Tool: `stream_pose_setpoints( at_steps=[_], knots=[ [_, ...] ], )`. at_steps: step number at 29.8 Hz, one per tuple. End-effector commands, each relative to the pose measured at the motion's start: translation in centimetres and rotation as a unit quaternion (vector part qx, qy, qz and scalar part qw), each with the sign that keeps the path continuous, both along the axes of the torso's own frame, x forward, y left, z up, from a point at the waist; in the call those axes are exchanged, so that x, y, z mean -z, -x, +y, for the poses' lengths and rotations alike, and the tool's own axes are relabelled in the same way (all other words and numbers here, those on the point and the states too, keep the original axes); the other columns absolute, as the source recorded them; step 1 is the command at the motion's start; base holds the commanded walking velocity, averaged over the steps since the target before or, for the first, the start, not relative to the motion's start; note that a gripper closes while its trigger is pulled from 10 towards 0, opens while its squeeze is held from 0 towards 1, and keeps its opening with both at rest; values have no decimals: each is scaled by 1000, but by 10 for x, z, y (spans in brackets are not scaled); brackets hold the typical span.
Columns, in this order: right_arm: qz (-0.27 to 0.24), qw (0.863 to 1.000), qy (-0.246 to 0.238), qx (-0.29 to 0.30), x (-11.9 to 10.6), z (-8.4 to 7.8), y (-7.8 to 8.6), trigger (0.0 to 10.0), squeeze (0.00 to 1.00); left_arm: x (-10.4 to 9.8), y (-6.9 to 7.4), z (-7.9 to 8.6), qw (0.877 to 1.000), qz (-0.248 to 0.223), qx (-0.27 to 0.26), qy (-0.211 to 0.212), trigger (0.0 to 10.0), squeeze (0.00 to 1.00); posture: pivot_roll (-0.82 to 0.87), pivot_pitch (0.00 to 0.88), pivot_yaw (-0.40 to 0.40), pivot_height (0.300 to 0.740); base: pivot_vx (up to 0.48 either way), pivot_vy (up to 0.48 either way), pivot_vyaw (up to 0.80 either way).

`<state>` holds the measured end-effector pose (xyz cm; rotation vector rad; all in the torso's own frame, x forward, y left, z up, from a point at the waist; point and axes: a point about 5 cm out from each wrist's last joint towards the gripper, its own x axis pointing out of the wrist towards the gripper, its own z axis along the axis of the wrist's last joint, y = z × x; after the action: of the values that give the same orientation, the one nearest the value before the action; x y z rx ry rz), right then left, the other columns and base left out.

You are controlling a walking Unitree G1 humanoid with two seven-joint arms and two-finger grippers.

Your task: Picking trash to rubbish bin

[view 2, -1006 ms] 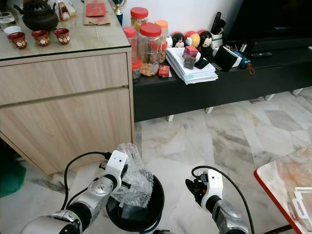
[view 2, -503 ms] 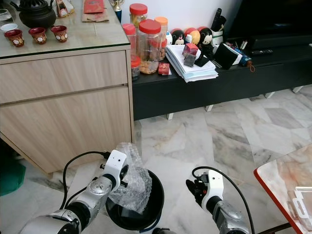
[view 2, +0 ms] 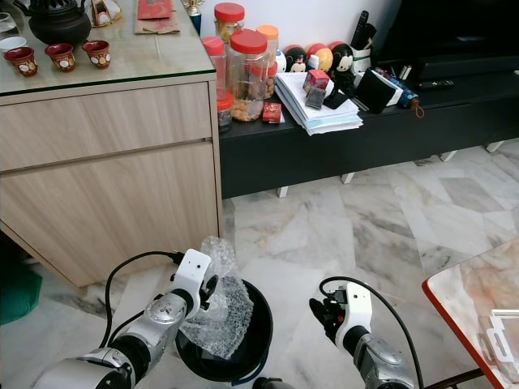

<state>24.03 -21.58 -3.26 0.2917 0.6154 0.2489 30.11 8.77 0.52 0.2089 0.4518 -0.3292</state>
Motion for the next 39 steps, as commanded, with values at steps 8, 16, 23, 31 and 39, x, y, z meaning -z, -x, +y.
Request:
stream_pose_setpoints(
  at_steps=[8, 16, 23, 31, 39],
  knots=[
    [-5, 1000, 9, 6, -1, -6, 0, 10000, 0, 0, 0, -3, 1000, 3, 7, 6, 10000, 1000, -156, 125, -111, 740, 0, 0, 0],
    [-1, 1000, 10, 5, -1, -6, 1, 10000, 0, -1, 0, -4, 1000, 3, 8, 10, 10000, 1000, -154, 125, -112, 740, 0, 0, 0],
    [0, 1000, 11, 5, 0, -5, 2, 10000, 0, -1, 0, -4, 1000, 4, 9, 12, 10000, 1000, -154, 126, -111, 740, 0, 0, 0],
    [0, 1000, 14, 6, 1, -5, 2, 10000, 0, 0, 0, -4, 1000, 3, 6, 2, 10000, 933, -154, 126, -109, 740, 0, 0, 0],
    [4, 1000, 23, 16, 2, -8, 4, 10000, 0, 16, 14, 8, 999, 30, -21, -7, 10000, 0, -151, 128, -110, 740, 0, 0, 0]
  ],
)
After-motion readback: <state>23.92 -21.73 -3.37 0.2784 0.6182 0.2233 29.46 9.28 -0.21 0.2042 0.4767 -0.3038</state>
